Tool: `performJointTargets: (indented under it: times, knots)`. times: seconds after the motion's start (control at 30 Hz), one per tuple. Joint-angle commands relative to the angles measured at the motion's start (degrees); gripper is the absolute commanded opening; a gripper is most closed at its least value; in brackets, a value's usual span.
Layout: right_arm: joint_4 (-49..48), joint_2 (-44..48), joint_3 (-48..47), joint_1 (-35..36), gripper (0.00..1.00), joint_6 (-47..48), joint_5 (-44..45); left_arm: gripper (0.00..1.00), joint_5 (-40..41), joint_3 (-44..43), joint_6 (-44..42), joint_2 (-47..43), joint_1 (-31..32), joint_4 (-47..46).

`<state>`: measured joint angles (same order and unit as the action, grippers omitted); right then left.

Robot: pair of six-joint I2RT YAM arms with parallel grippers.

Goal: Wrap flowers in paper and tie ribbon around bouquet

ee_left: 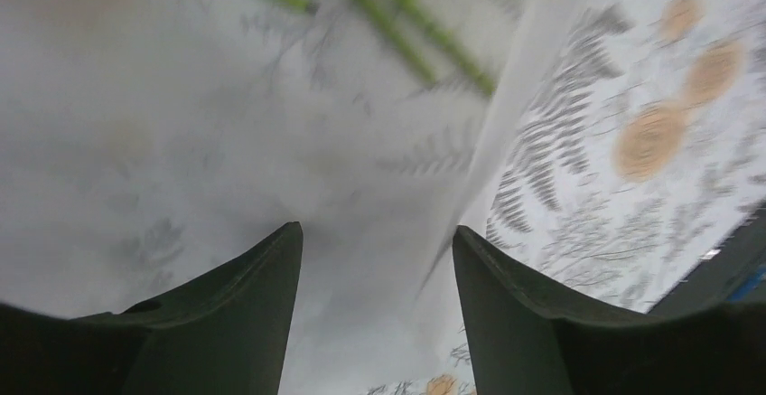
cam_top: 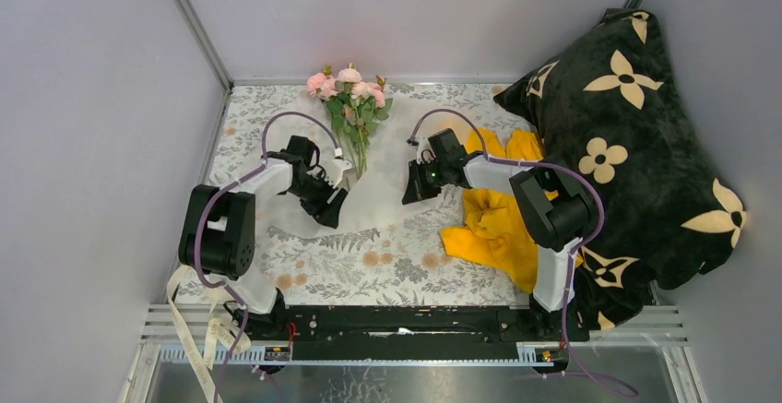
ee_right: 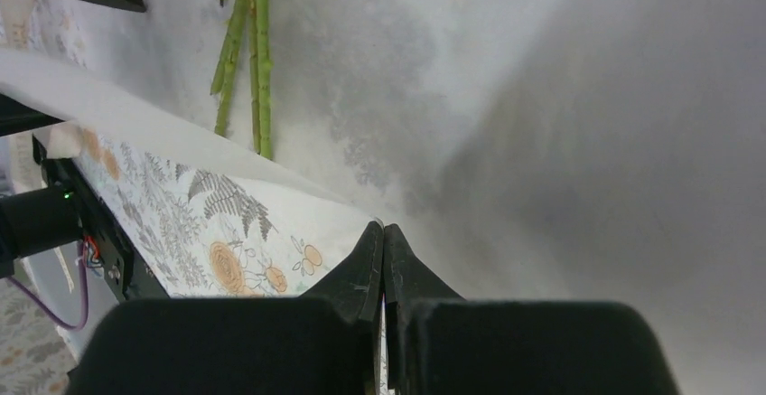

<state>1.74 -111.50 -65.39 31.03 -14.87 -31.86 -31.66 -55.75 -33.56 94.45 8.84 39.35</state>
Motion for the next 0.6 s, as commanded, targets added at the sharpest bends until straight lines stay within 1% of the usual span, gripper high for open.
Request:
performJointTargets:
  times: [0.0,0.07,0.13,0.27,0.37,0.47,0.57]
  knots:
    - [2.7,-0.6,-2.8,-0.4,0.0,-1.3,3.2,0.67,14.1,3.5,0.4,1.9,-0.2,-3.4]
    - [3.1,-0.7,-3.1,-0.4,0.0,-1.5,3.6,0.64,17.4,3.7,1.6,3.4,-0.2,-4.6]
    - [3.5,-0.9,-3.5,-0.4,0.0,-1.4,3.8,0.63,18.5,4.1,1.7,3.6,-0.2,-4.5]
    - [5.0,-1.8,-5.3,-0.4,0.0,-0.8,5.1,0.64,20.5,7.4,-1.2,-0.7,-0.2,-4.3]
    - [6.4,-3.1,-6.7,-0.4,0.0,-0.8,5.8,0.66,21.8,7.6,-2.1,-4.2,-0.2,-1.7]
    - [7.3,-3.3,-7.5,-0.4,0.0,-1.0,6.1,0.66,22.7,2.3,-0.4,-7.8,-0.2,3.7]
    - [7.9,-3.0,-7.8,-0.4,0.0,-1.7,6.9,0.66,19.8,-7.7,2.4,-10.5,1.6,10.4]
